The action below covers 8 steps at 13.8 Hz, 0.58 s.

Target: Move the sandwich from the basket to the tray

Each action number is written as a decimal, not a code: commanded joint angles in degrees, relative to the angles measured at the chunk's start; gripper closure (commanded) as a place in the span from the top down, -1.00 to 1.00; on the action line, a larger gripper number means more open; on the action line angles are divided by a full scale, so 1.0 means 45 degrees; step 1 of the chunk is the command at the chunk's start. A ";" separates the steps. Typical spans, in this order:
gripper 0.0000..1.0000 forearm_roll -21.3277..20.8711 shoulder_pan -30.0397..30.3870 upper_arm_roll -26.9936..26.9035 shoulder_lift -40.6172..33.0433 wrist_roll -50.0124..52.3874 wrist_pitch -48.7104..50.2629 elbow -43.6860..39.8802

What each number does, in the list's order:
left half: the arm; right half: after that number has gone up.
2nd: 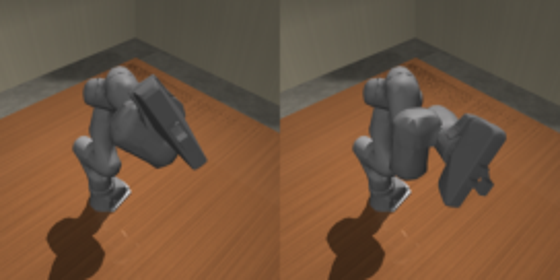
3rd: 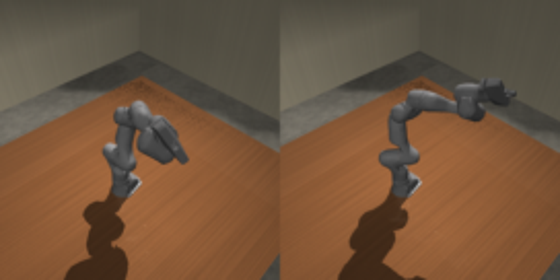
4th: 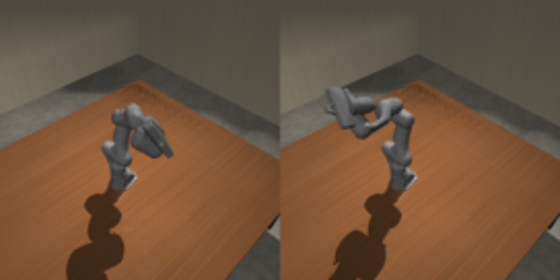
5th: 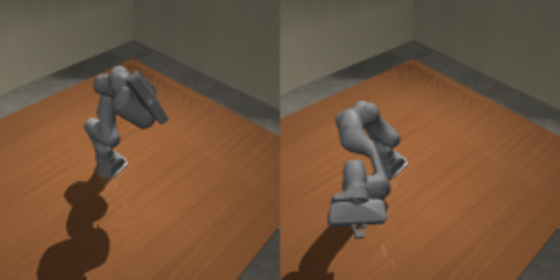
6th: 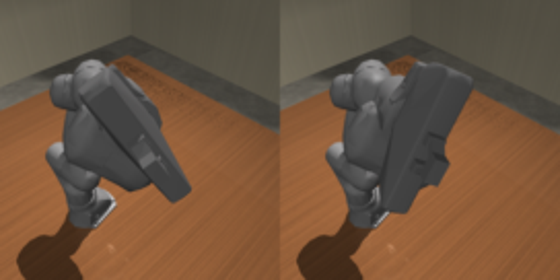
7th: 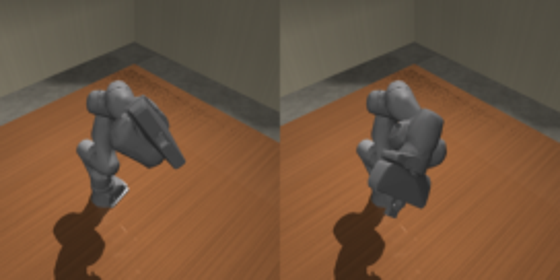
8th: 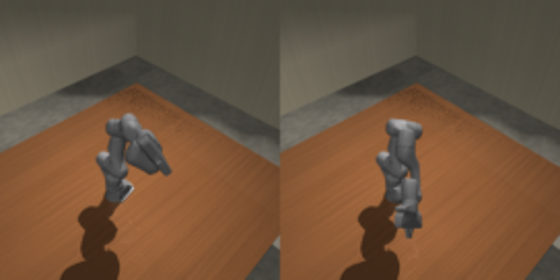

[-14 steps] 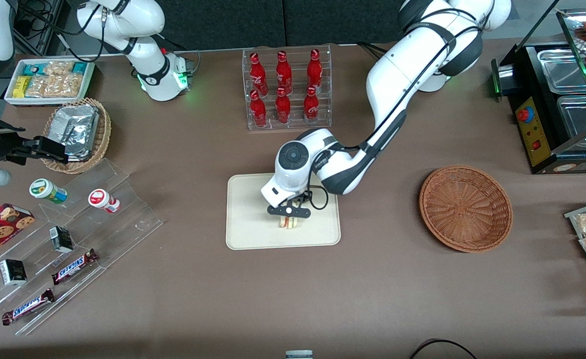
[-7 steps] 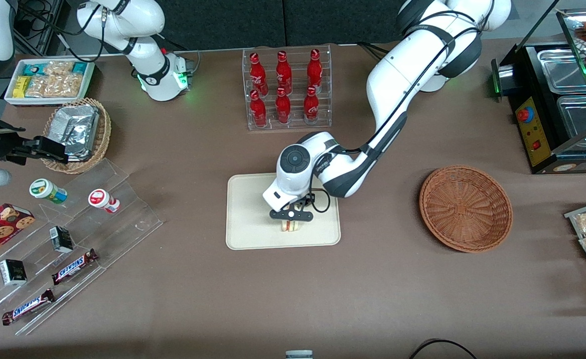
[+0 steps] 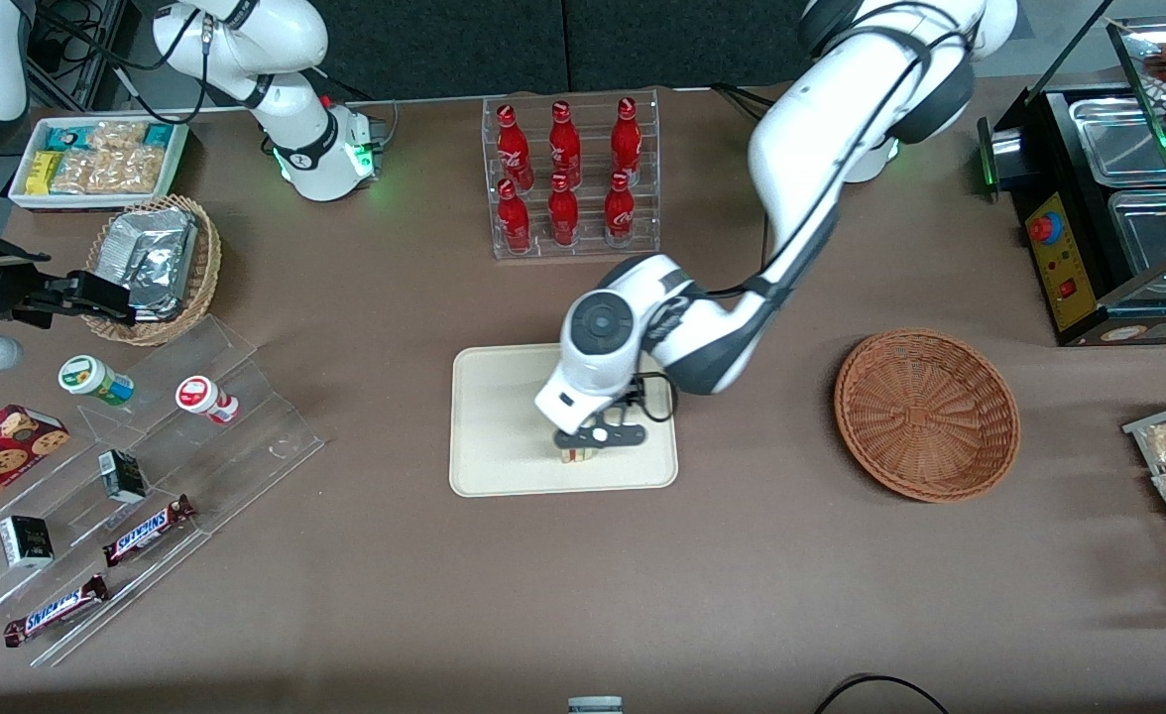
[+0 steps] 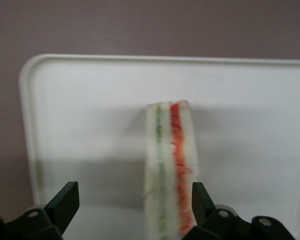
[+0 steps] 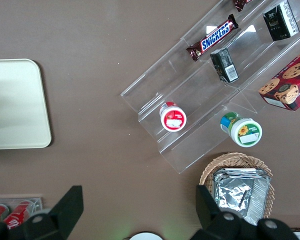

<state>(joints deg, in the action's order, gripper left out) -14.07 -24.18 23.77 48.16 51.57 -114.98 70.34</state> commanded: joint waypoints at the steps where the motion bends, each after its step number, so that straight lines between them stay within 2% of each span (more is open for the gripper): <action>1: 0.98 0.0974 0.1483 0.0401 -0.1773 -0.1181 0.0958 0.1377; 3: 0.98 0.1406 0.2362 0.0402 -0.3021 -0.2334 0.1487 0.2527; 8: 0.94 0.1446 0.5309 0.0422 -0.6186 -0.5203 0.0671 0.6803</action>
<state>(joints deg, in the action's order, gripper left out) -8.87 -5.87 25.04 28.50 33.68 -108.67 90.04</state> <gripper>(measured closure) 0.026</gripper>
